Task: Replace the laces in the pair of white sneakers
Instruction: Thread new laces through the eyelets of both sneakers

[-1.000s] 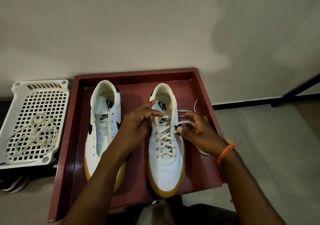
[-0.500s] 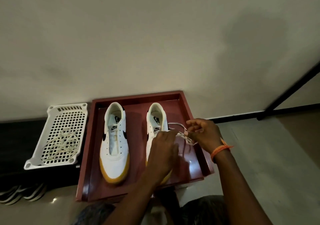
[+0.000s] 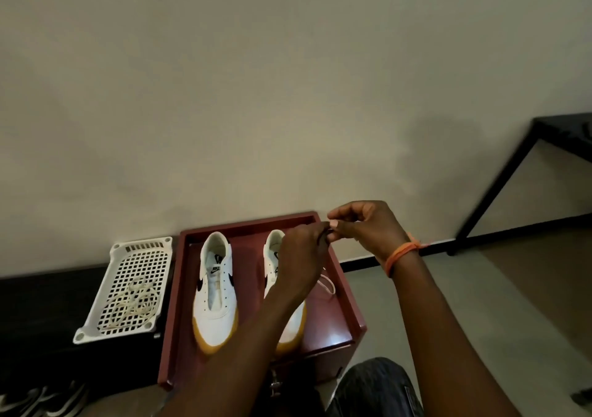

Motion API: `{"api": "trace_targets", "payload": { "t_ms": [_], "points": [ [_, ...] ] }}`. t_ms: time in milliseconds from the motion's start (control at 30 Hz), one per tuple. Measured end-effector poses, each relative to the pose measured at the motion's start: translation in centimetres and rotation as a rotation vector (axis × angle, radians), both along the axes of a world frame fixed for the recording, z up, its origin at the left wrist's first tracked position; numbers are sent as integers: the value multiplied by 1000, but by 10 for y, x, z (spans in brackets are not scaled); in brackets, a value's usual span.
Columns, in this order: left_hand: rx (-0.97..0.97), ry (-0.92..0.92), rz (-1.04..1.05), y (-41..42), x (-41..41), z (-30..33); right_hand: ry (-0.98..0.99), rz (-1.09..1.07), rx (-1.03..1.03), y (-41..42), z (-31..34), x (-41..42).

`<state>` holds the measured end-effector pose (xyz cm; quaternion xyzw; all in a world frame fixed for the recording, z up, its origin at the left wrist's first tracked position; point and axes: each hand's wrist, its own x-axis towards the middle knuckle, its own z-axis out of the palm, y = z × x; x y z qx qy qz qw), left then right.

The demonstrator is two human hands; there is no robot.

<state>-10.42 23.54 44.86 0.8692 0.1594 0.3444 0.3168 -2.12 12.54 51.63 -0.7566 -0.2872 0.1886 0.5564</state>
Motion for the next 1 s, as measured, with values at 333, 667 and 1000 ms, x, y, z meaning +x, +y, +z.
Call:
{"api": "trace_targets", "payload": {
  "t_ms": [333, 667, 1000],
  "points": [
    [-182, 56, 23, 23, -21, 8, 259, 8, 344, -6, 44, -30],
    [-331, 199, -115, 20, -19, -35, 547, 278, 476, 10, 13, -11],
    [-515, 319, -122, 41, -18, -141, 487, -26, 236, 62, -141, 7]
  ]
}}
